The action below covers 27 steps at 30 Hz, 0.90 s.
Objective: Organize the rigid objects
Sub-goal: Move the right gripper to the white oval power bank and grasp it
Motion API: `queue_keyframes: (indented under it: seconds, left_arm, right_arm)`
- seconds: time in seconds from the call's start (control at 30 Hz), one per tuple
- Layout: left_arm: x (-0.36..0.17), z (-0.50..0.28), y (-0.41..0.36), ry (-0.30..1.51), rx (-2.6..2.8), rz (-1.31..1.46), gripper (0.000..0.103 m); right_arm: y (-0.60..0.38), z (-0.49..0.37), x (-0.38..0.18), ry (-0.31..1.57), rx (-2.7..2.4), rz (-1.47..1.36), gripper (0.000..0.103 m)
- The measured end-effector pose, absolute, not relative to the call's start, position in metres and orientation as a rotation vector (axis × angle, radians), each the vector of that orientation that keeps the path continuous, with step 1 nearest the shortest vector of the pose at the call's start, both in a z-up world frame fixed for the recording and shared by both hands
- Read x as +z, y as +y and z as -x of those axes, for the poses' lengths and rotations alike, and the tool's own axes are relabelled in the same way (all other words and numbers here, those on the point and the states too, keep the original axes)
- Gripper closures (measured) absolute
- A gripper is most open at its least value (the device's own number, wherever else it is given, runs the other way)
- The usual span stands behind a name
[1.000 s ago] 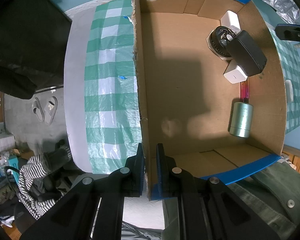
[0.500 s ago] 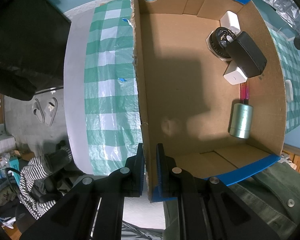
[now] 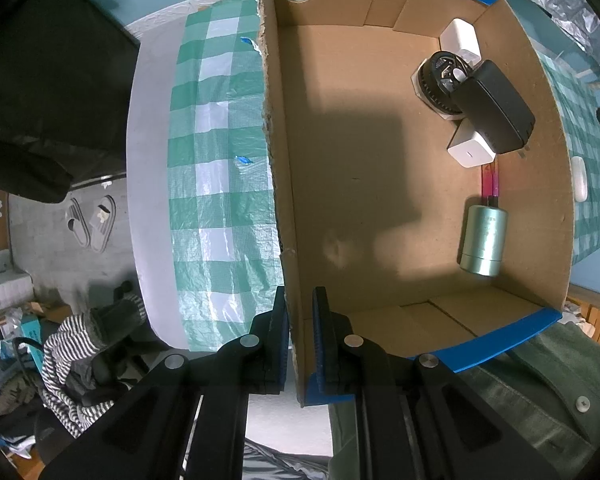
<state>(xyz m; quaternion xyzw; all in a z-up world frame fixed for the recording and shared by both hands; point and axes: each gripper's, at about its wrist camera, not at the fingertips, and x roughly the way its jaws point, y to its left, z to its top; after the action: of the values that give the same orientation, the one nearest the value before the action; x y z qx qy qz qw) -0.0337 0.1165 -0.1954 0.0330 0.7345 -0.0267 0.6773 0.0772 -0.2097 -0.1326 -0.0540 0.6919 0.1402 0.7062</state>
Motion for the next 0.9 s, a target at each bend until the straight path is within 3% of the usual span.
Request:
queue_keyframes:
  seconds: [0.17, 0.47, 0.9]
  left_arm:
    - [-0.196, 0.034, 0.116, 1.652, -0.060, -0.072, 0.092]
    - [-0.197, 0.035, 0.116, 1.654, -0.060, -0.071, 0.092]
    - [-0.199, 0.035, 0.117, 1.664, -0.057, -0.075, 0.092]
  right_arm:
    - [-0.248, -0.073, -0.152, 1.575, 0.215, 0.092, 0.039]
    - [-0.328, -0.062, -0.200, 1.661, 0.036, -0.024, 0.039]
    - [-0.349, -0.044, -0.252, 1.700, 0.005, -0.036, 0.041]
